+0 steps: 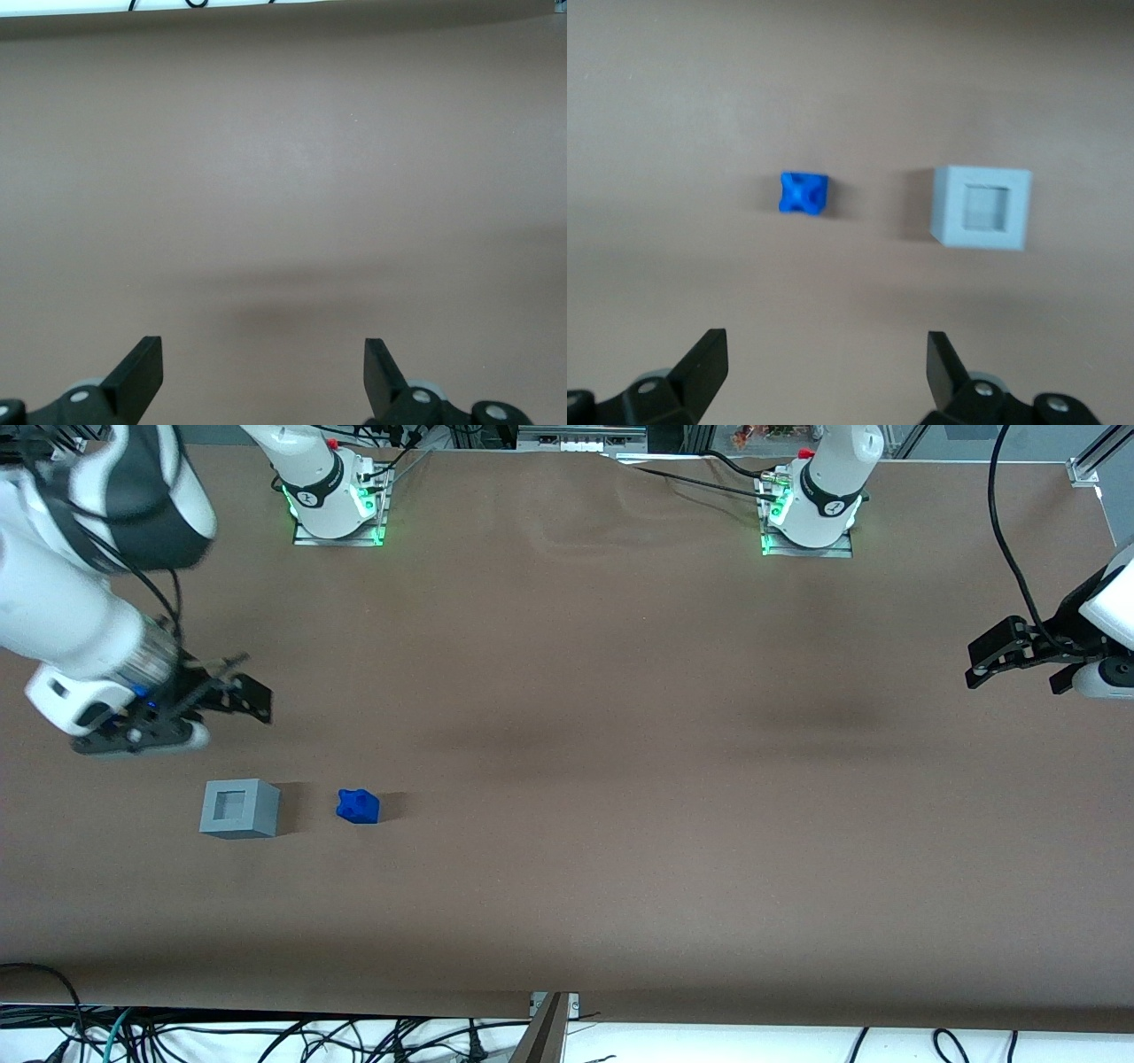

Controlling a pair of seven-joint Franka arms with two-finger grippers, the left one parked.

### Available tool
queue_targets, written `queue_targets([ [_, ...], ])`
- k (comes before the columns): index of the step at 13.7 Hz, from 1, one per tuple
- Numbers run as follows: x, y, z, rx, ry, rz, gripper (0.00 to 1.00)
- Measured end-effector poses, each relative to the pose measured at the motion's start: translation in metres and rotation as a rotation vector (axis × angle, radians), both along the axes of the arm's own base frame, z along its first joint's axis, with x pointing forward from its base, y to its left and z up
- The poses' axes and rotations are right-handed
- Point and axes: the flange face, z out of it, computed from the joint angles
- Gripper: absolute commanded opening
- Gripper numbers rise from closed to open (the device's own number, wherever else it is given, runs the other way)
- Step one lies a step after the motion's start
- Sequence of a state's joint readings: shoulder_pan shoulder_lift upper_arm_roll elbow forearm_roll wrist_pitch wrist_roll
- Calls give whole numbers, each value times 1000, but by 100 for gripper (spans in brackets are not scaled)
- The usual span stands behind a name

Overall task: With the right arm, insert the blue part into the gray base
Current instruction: 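Move the open right gripper over the blue part, then lower the right gripper and close it on the blue part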

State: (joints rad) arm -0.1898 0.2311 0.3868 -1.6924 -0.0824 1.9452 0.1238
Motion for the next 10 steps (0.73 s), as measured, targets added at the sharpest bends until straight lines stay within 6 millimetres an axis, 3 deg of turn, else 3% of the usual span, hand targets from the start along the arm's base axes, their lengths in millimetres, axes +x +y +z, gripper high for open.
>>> queue_targets([
  [3,22,19,-87,56,-59,-27,99],
  [6,28,25,-167,88,-120,-46,99],
  [8,26,29,-199,81,-132,-61,99],
  [10,26,31,-211,68,-141,-74,98],
])
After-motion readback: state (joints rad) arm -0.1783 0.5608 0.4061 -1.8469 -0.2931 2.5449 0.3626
